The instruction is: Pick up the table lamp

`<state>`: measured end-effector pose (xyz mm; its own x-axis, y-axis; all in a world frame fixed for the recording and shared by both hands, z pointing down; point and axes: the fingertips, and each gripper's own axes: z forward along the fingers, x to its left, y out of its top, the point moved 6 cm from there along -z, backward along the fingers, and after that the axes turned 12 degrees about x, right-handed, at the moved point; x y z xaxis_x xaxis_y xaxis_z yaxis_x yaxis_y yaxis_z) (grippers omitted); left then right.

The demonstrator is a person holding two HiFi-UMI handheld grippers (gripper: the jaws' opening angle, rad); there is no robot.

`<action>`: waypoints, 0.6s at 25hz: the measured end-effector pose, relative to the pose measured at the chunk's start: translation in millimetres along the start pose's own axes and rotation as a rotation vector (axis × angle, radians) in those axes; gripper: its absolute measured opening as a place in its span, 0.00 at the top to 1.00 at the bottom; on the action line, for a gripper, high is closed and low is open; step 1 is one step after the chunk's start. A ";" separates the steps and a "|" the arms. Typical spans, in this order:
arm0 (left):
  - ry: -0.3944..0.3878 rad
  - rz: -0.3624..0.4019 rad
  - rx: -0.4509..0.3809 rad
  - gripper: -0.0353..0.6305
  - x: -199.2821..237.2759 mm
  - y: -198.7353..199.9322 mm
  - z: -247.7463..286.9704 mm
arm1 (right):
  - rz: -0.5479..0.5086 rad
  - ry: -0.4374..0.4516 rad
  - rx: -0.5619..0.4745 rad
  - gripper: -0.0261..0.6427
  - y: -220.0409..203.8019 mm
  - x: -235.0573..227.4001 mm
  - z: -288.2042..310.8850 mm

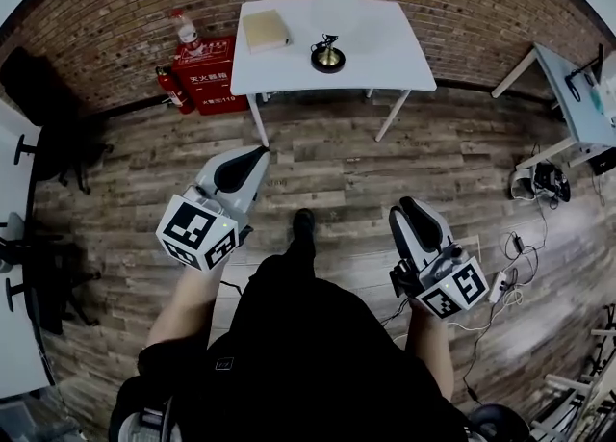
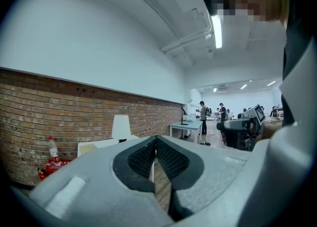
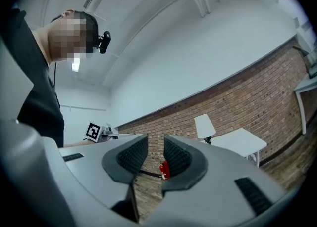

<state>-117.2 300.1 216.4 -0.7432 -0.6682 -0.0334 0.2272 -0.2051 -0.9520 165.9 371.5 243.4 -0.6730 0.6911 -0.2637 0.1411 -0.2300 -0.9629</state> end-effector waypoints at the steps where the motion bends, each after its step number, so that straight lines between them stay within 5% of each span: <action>1: -0.007 0.000 -0.004 0.94 7.5 3.3 13.4 | 0.004 -0.009 0.001 0.80 2.0 -11.5 6.6; 15: -0.069 0.011 -0.002 0.94 159.1 62.6 168.2 | 0.028 -0.001 0.044 0.82 82.9 -162.4 183.7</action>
<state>-115.3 60.7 202.7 -0.6957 -0.7180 -0.0227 0.2338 -0.1964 -0.9522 153.5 114.3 216.9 -0.6700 0.6834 -0.2900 0.1276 -0.2788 -0.9518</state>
